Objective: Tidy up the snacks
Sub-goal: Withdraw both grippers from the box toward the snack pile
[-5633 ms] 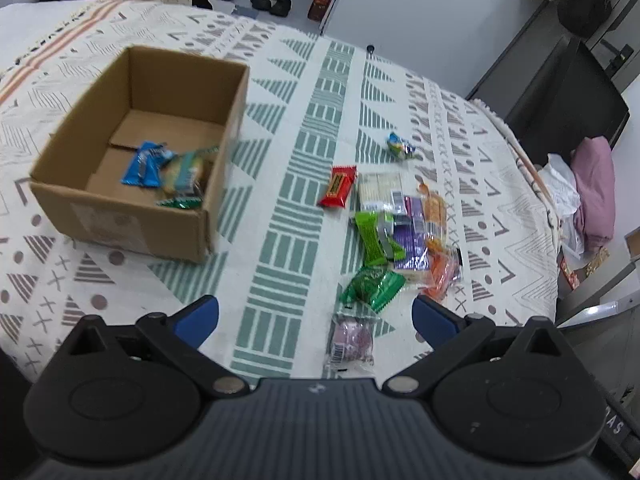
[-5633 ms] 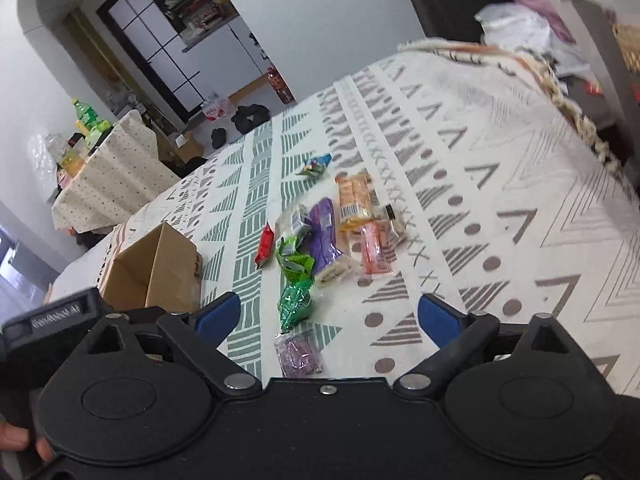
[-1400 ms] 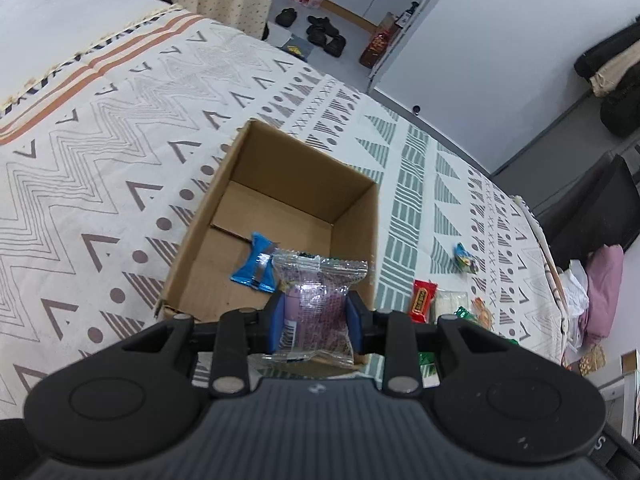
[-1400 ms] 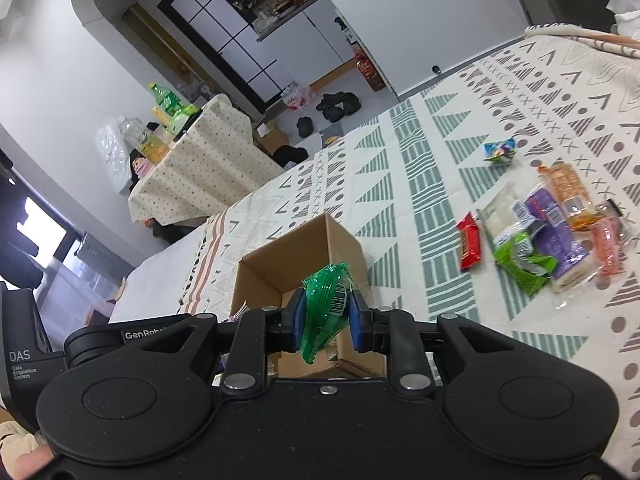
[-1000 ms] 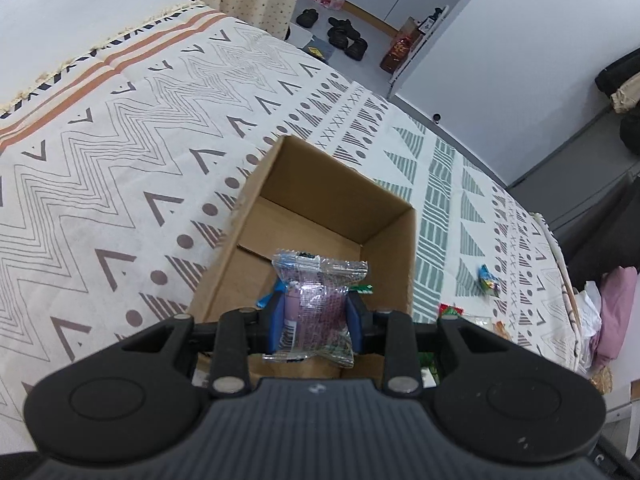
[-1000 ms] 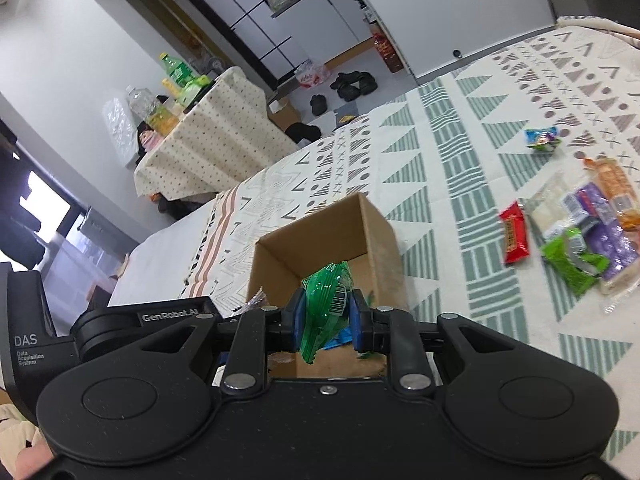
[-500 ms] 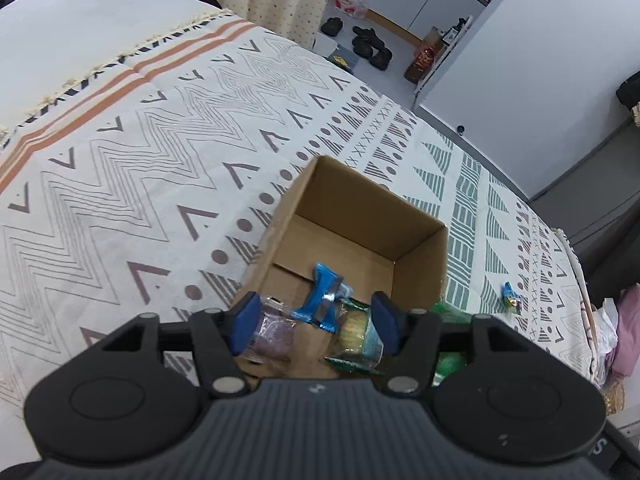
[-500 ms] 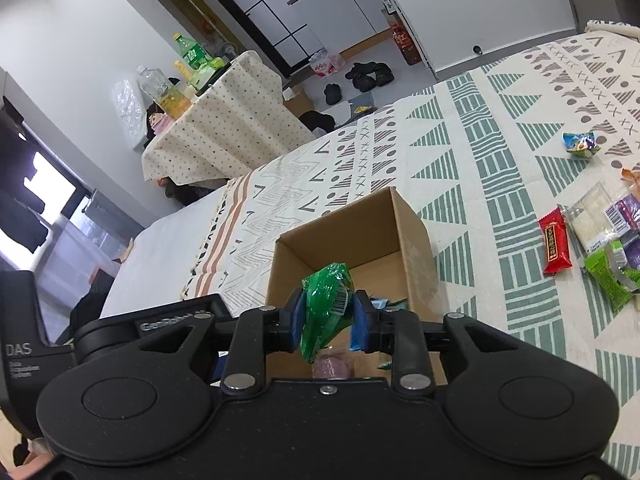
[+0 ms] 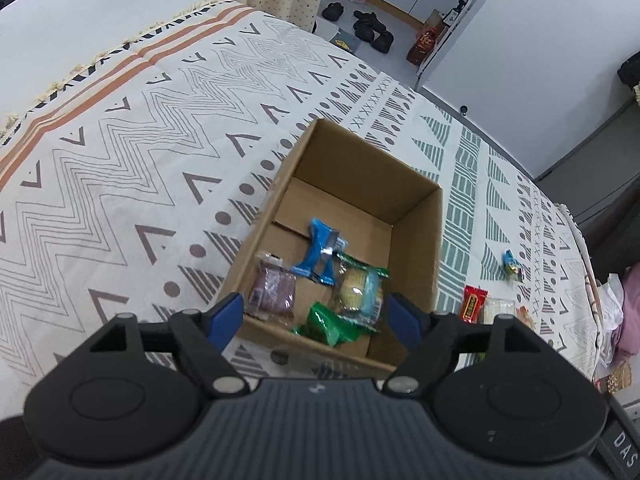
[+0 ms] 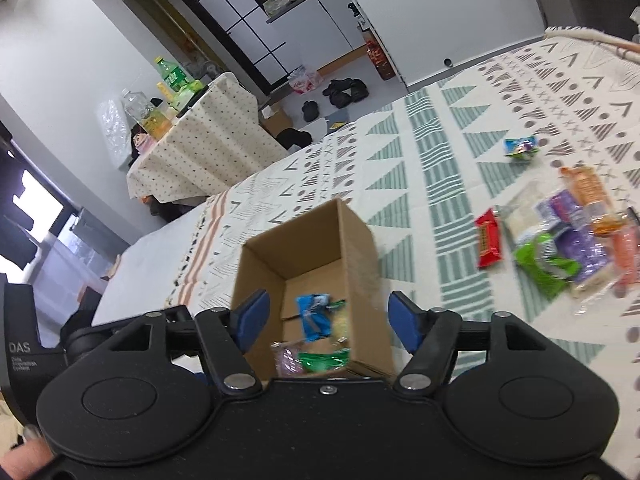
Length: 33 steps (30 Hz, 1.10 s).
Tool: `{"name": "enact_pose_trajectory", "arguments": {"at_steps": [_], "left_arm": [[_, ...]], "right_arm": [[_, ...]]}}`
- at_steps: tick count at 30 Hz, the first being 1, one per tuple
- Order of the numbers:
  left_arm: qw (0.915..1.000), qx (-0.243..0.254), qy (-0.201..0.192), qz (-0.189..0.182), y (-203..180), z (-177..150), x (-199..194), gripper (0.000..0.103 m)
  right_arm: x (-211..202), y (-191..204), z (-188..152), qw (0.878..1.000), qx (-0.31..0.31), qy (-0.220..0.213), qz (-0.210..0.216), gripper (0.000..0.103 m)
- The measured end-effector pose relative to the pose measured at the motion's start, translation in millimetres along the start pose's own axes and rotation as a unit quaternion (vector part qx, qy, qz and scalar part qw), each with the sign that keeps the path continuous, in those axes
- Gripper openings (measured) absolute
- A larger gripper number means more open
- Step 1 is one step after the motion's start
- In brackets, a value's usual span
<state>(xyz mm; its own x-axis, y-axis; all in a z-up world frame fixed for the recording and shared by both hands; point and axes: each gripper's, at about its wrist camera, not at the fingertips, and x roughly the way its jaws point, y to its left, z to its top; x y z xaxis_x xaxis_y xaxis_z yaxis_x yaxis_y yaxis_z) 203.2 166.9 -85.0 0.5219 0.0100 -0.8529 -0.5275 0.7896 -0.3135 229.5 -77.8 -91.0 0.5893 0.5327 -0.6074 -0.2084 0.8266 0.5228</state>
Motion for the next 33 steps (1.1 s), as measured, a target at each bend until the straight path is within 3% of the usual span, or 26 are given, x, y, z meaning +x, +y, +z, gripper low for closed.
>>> {"name": "enact_pose_trajectory", "arguments": {"at_steps": [5, 14, 21, 33], "left_arm": [[0.9999, 0.013, -0.004, -0.002, -11.7, -15.4, -9.0, 0.081], [0.9992, 0.009, -0.034, -0.021, -34.1, -40.0, -25.8, 0.102], [0.9983, 0.031, -0.045, -0.019, -53.1, -55.2, -35.1, 0.103], [0.9963, 0.058, -0.038, -0.051, -82.6, -80.4, -47.3, 0.103]], "right_arm": [[-23.0, -14.4, -1.2, 1.000, -0.003, -0.021, -0.011, 0.088], [-59.7, -40.3, -0.6, 0.998, -0.020, -0.037, -0.037, 0.102], [-84.7, -63.9, -0.1, 0.998, -0.019, -0.047, -0.046, 0.103], [-116.4, -98.4, 1.6, 0.996, -0.019, -0.061, -0.062, 0.103]]}}
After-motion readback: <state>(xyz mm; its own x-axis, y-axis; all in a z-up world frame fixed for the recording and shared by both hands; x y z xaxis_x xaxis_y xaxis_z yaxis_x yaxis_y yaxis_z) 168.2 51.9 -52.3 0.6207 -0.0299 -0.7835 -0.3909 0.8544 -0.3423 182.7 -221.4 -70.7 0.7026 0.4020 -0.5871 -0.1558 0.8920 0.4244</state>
